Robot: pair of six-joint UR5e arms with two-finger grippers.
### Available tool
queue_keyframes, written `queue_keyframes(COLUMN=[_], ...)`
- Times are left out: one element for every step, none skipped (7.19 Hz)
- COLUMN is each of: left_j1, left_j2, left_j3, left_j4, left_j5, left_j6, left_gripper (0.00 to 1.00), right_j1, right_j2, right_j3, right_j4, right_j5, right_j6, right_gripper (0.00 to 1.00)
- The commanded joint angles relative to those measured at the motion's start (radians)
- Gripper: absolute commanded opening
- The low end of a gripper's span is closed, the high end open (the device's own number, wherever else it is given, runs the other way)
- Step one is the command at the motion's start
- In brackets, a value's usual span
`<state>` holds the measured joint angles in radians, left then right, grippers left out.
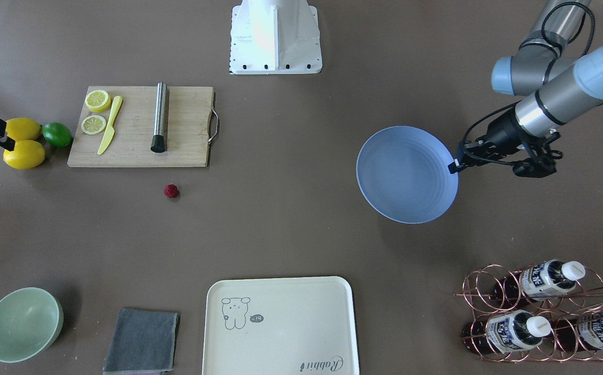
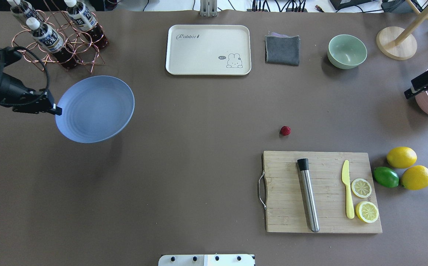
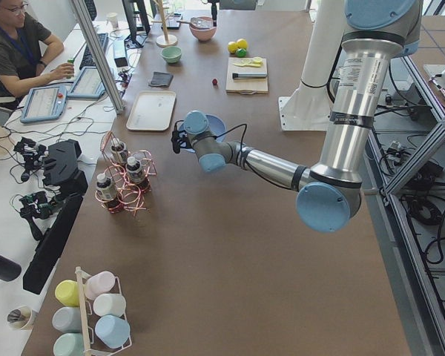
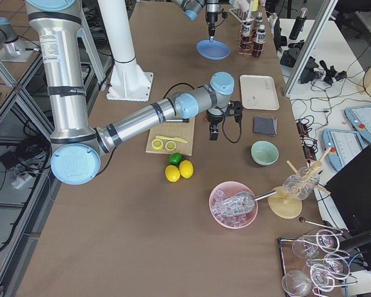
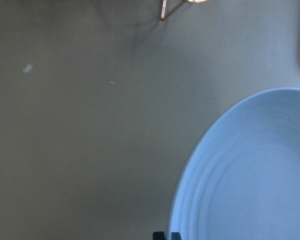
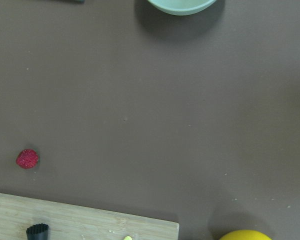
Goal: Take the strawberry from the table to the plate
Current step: 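Move the left gripper toward the blue plate while the right gripper reaches toward the strawberry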
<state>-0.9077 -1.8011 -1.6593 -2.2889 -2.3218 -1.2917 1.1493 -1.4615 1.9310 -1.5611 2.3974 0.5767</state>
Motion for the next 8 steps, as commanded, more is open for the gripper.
queue_keyframes(left_j1=[0.125, 0.179, 0.261, 0.324, 0.361, 0.392, 0.398, 0.406], left_j2=[-0.095, -0.157, -0.202, -0.224, -0.239, -0.253, -0.274, -0.274], left_j3=[-0.101, -0.131, -0.122, -0.117, -0.114, -0.09, -0.059, -0.057], left_j4=[0.221, 0.329, 0.351, 0.353, 0.353, 0.351, 0.347, 0.345], left_j5=[0.153, 0.215, 0.272, 0.329, 0.346, 0.39, 0.395, 0.395], left_j6=[-0.043, -0.054, -0.117, -0.145, -0.191, -0.199, -0.199, -0.199], left_gripper=[0.0, 0.0, 0.0, 0.0, 0.0, 0.0, 0.0, 0.0], right_j1=[-0.178, -0.245, -0.316, -0.339, -0.385, -0.405, -0.416, -0.437], right_j2=[0.053, 0.09, 0.108, 0.168, 0.211, 0.231, 0.262, 0.286], right_j3=[-0.017, -0.018, -0.038, -0.099, -0.131, -0.177, -0.232, -0.259], right_j4=[0.11, 0.119, 0.121, 0.121, 0.121, 0.14, 0.17, 0.173], right_j5=[-0.102, -0.153, -0.221, -0.24, -0.282, -0.328, -0.33, -0.336], right_j6=[0.266, 0.341, 0.373, 0.399, 0.449, 0.453, 0.469, 0.485], right_gripper=[1.0, 1.0, 0.99, 0.98, 0.97, 0.96, 0.96, 0.95])
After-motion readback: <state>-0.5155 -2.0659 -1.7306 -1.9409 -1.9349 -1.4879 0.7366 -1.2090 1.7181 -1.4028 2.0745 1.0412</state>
